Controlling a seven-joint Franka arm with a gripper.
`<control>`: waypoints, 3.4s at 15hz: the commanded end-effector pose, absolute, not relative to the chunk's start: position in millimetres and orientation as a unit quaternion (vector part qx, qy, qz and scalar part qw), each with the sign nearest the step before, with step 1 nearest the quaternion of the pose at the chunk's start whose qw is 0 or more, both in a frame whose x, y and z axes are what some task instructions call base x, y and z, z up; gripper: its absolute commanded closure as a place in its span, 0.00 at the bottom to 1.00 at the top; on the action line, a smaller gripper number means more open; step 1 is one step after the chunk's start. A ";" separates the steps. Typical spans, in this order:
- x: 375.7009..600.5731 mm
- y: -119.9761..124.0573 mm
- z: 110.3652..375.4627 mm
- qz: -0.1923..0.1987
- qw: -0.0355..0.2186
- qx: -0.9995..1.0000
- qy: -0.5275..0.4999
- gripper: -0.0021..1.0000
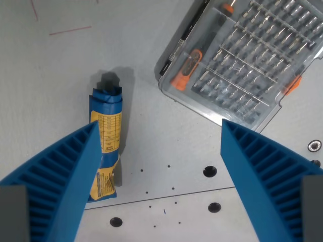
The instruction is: Move above the blue bag
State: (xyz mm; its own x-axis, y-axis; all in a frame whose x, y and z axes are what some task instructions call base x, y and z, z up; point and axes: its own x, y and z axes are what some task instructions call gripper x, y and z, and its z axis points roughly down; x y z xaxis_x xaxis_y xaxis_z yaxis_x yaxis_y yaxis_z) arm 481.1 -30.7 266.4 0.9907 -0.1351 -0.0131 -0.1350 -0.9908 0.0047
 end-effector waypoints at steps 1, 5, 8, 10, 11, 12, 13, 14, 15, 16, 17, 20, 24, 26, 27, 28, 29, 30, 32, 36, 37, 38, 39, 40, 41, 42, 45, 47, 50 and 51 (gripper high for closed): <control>481.4 -30.7 268.4 -0.004 0.002 0.998 -0.068 0.00; 481.3 -30.5 268.2 -0.004 0.002 0.998 -0.069 0.00; 480.7 -29.9 267.2 -0.004 0.002 0.997 -0.073 0.00; 479.8 -28.8 265.7 -0.004 0.002 0.997 -0.078 0.00; 479.2 -28.1 264.7 -0.003 0.002 0.997 -0.080 0.00; 478.4 -27.1 263.4 -0.001 0.001 0.996 -0.084 0.00; 477.5 -26.0 262.0 0.001 0.001 0.996 -0.088 0.00; 476.6 -24.7 260.3 0.004 0.001 0.996 -0.091 0.00; 475.6 -23.1 258.4 0.007 0.002 0.995 -0.095 0.00; 474.5 -21.5 256.3 0.010 0.001 0.995 -0.099 0.00; 473.3 -19.7 253.9 0.012 0.001 0.995 -0.102 0.00; 468.9 -14.2 245.2 0.020 0.001 0.993 -0.113 0.00; 461.5 -5.9 231.9 0.026 -0.001 0.991 -0.130 0.00; 457.4 -1.3 225.2 0.027 -0.002 0.990 -0.138 0.00; 455.3 1.1 221.8 0.027 -0.003 0.990 -0.141 0.00; 453.1 3.6 218.2 0.026 -0.003 0.989 -0.146 0.00; 451.0 6.2 214.6 0.027 -0.003 0.988 -0.149 0.00; 448.8 8.9 210.8 0.026 -0.003 0.988 -0.154 0.00; 444.5 14.2 203.2 0.024 -0.004 0.986 -0.162 0.00; 436.1 24.5 187.7 0.023 -0.007 0.984 -0.176 0.00; 434.0 27.0 183.9 0.022 -0.007 0.983 -0.180 0.00; 431.9 29.4 180.2 0.021 -0.008 0.983 -0.181 0.00; 429.7 31.8 176.7 0.021 -0.009 0.983 -0.184 0.00; 427.7 34.2 173.2 0.021 -0.010 0.982 -0.186 0.00; 425.6 36.5 169.8 0.022 -0.011 0.982 -0.187 0.00; 423.6 38.6 166.6 0.021 -0.011 0.981 -0.190 0.00; 417.8 44.4 157.8 0.022 -0.014 0.981 -0.192 0.00; 414.3 47.7 152.9 0.022 -0.015 0.981 -0.193 0.00; 409.9 51.6 147.0 0.022 -0.016 0.981 -0.194 0.00; 408.7 52.5 145.4 0.021 -0.017 0.981 -0.194 0.00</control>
